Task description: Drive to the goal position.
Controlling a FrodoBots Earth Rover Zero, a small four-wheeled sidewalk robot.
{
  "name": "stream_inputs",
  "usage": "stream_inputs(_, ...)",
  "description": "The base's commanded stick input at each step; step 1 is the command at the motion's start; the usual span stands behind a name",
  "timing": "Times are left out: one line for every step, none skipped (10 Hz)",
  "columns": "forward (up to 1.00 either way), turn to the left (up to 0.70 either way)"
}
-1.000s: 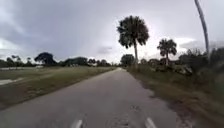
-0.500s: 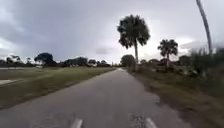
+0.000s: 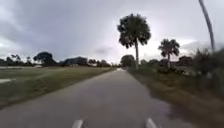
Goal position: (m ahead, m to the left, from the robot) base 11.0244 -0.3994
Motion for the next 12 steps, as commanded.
stream_inputs(1.0,0.0)
stream_inputs(1.0,0.0)
stream_inputs(1.0,0.0)
stream_inputs(1.0,0.0)
stream_inputs(1.0,0.0)
stream_inputs(1.0,0.0)
stream_inputs(1.0,0.0)
stream_inputs(1.0,0.0)
stream_inputs(1.0,0.0)
stream_inputs(1.0,0.0)
stream_inputs(1.0,0.0)
stream_inputs(1.0,0.0)
